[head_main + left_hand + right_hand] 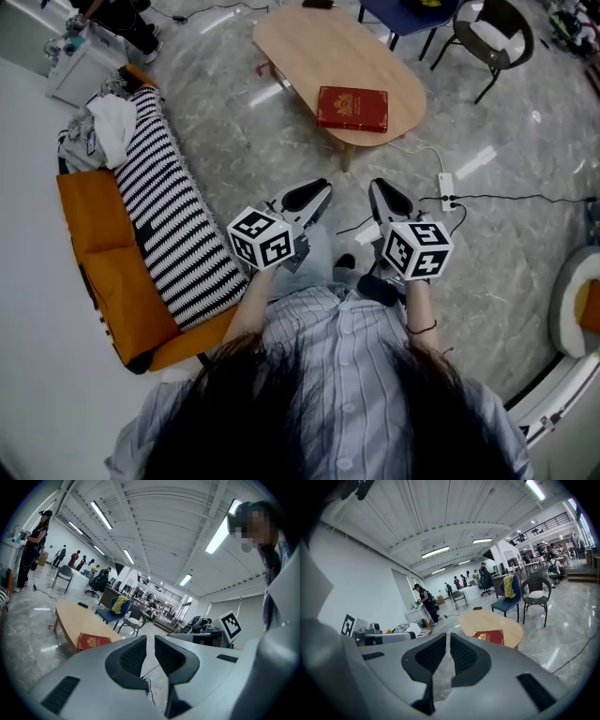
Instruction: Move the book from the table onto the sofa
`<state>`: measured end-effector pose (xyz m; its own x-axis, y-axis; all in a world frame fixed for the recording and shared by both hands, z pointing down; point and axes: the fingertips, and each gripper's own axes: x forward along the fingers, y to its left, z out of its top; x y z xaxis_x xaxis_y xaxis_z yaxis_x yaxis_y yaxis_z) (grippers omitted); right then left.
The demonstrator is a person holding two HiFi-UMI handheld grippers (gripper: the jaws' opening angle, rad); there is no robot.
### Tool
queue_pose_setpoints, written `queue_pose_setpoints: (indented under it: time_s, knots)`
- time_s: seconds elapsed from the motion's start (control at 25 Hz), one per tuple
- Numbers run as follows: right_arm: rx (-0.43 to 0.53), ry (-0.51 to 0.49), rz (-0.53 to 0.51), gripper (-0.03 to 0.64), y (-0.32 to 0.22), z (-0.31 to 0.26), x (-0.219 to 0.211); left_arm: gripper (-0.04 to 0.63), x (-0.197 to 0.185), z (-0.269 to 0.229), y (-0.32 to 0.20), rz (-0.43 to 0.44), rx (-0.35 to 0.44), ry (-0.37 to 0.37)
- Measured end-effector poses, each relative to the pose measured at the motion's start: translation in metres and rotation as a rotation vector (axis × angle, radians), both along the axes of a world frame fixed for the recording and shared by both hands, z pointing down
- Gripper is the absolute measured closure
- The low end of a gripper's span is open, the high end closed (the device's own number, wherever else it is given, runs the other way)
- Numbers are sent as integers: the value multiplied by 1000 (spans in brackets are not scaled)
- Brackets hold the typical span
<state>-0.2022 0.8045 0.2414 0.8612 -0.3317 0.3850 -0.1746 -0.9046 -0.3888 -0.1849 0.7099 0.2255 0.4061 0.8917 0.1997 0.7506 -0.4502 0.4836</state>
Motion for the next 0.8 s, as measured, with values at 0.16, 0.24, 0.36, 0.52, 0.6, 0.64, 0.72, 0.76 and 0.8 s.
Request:
queue_pose_setpoints:
  time_s: [0.16,0.24,0.36,0.52,0.6,0.64,0.72,0.76,0.8]
  knots:
    - [58,-18,27,577,9,3,24,535,34,8,3,-5,-1,-24]
    - [70,-26,44,577,14,7,40,535,53,12,4,-1,3,-32]
    - [59,-52,63,577,21,16,68,535,85,21,6,13,18,-49]
    - [54,-81,80,577,24,24,111,535,134,24,8,34,27,-64]
    - [59,-95,93,577,25,26,132,535,158,26,9,47,37,-69]
    - [60,-103,99,577,25,27,142,535,169,27,9,53,47,-70]
    - [58,-115,111,577,26,28,160,535,190,32,8,65,79,-68]
    - [58,-121,119,577,26,29,168,535,199,35,7,75,95,-67]
    - [57,-128,126,577,26,30,176,535,208,38,6,87,107,-70]
